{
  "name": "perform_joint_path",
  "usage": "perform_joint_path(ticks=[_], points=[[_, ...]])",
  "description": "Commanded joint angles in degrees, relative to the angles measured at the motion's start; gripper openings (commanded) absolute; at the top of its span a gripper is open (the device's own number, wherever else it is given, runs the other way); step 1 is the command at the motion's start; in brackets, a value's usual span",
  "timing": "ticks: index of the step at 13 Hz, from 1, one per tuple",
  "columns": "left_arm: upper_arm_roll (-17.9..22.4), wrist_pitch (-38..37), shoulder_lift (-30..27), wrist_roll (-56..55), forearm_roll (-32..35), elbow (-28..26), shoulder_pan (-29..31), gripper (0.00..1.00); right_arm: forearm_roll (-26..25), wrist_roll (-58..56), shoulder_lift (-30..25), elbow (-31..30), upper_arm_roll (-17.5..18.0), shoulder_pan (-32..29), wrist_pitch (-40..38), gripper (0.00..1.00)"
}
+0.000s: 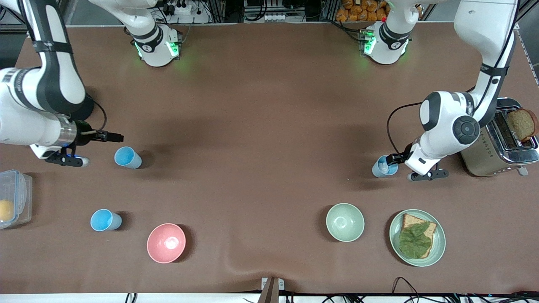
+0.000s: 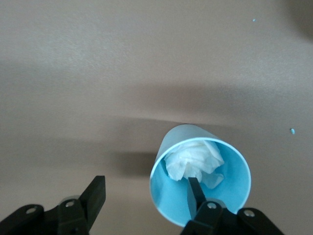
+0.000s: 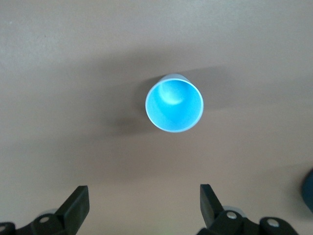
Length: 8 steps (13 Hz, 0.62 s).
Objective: Stack blue cups with both arms
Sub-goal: 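Grasp the tissue cup with the left gripper while the right gripper reaches a cup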
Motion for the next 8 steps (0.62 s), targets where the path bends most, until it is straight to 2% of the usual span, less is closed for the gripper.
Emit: perform_joint_path(ticks=[1,2,3,6,8], points=[[-0.3,0.8,1.5,1.2,-1.6,1.2,0.0,0.42,0.8,1.4,-0.7,-6.6,-0.2,0.3,7.3,1.00],[-0.4,0.8,1.5,1.2,-1.6,1.3,-0.1,0.16,0.8,1.2,-0.6,-8.4,-0.2,-0.1,9.4,1.00],[-0.7,0.8,1.5,1.2,-1.6,1.9,-0.1,0.00,0.8,1.4,0.5,-8.4,-0.2,-1.3,9.8,1.00],[-1.7,0.6,1.2,0.7,-1.6,2.3,-0.3,0.00,0.1,1.6,4.0,-8.5,-0.3,-2.0,13.4,1.00],[-7.4,-0.2,-0.3,-1.6,-2.4,2.3,0.0,0.00,0.3,5.6,5.7,-9.0,-0.1,0.1,17.5,1.00]])
